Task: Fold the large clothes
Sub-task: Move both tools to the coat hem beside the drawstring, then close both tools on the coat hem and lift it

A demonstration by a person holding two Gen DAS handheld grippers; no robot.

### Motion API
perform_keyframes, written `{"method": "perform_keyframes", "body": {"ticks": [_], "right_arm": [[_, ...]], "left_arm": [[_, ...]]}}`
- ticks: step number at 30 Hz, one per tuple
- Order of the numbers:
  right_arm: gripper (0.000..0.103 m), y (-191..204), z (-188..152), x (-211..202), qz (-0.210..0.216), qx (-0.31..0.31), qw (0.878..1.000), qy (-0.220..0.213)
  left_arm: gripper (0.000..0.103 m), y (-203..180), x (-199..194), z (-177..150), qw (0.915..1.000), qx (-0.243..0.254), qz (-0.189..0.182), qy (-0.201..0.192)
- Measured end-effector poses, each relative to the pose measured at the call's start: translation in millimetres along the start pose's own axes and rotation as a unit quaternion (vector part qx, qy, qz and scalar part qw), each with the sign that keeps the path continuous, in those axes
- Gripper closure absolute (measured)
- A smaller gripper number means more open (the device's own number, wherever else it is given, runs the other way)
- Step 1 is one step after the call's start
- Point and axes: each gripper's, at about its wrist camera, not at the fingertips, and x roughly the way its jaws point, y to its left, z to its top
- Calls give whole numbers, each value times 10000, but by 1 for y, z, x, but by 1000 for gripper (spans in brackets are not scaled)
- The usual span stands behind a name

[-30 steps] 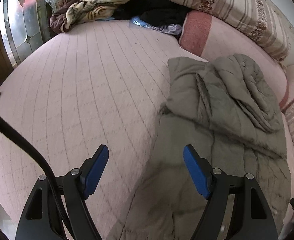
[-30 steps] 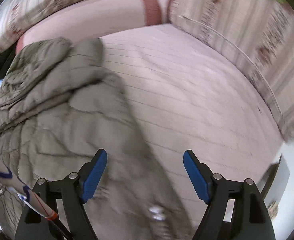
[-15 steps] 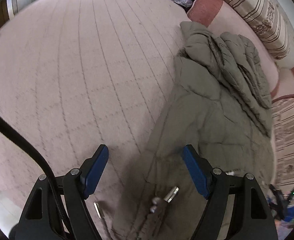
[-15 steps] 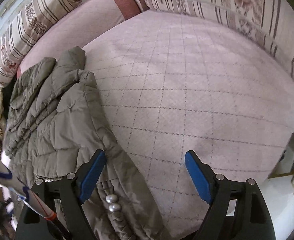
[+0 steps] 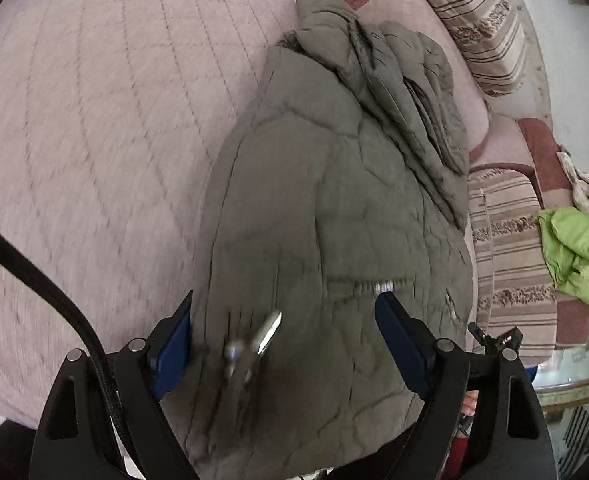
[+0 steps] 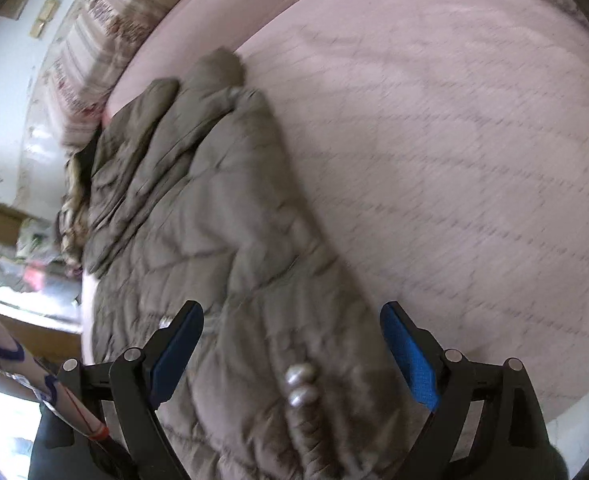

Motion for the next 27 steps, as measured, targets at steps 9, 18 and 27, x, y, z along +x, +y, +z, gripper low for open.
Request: {"method": "perform_keyframes", "body": {"ticks": [9, 18, 27], "right_arm": [[10, -8, -29, -4, 613, 300, 9975, 207], [14, 1, -53, -5, 707, 173, 9969, 298], [23, 5, -79, 9, 1250, 101, 9903, 589]], "left_arm": [[19, 13, -13, -36, 9982, 46, -581, -125], [19, -11, 7, -54, 9949, 657, -747, 147], [19, -13, 12, -58, 9969, 568, -548, -15]]}}
